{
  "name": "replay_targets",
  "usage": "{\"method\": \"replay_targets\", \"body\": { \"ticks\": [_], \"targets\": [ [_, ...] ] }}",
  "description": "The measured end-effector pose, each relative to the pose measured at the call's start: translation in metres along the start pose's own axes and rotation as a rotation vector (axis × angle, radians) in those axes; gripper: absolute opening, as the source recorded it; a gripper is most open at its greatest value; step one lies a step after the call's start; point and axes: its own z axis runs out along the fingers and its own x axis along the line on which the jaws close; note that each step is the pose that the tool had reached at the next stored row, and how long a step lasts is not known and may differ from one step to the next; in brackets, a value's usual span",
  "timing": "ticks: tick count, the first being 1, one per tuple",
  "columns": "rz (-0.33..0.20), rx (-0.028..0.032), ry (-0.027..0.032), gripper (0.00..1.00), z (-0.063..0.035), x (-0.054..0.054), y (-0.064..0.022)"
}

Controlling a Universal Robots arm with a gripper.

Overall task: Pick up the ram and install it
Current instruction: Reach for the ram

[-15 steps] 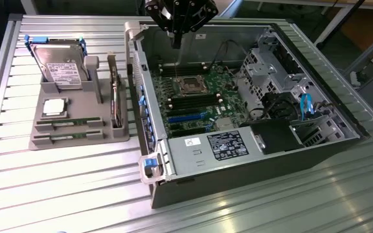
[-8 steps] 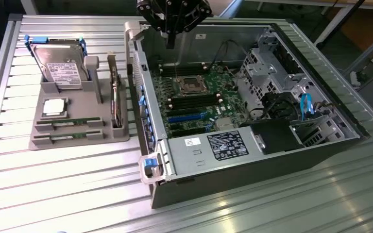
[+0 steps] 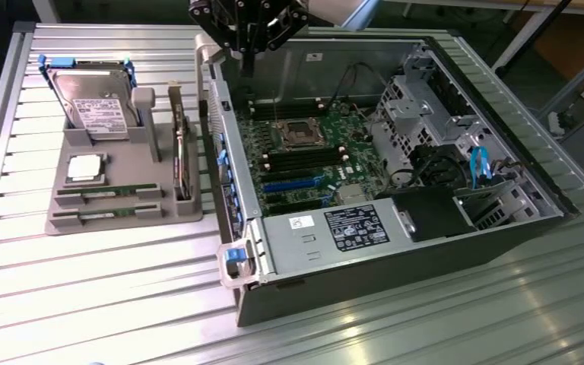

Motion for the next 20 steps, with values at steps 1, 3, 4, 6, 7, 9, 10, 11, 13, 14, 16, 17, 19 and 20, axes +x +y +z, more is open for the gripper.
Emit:
{"method": "replay_targets", "body": {
  "ticks": [1,3,4,6,7,9,10,11,13,14,16,17,19,20],
  "targets": [
    [0.0,0.0,0.0,0.09,-0.0001,0.003,-0.0002],
    [0.0,0.0,0.0,0.09,-0.0003,0.011,-0.0008],
    [0.0,0.0001,0.0001,0.09,-0.0004,0.013,-0.001],
    [0.0,0.0,0.0,0.09,-0.0005,0.019,-0.0014],
    [0.0,0.0,0.0,0.09,-0.0006,0.021,-0.0016],
    [0.0,0.0,0.0,0.09,-0.0007,0.027,-0.002],
    [0.0,0.0,0.0,0.09,-0.0008,0.029,-0.0022],
    [0.0,0.0001,0.0,0.09,-0.001,0.033,-0.0025],
    [0.0,0.0,0.0,0.09,-0.0011,0.04,-0.003],
    [0.0,0.0001,0.0,0.09,-0.0012,0.043,-0.0032],
    [0.0,0.0001,0.0,0.09,-0.0014,0.048,-0.0036],
    [0.0,0.0,0.0,0.09,-0.0014,0.052,-0.0039],
    [0.0,0.0,0.0,0.09,-0.0016,0.058,-0.0044],
    [0.0,0.0,0.0,0.09,-0.0017,0.061,-0.0046]
  ]
}}
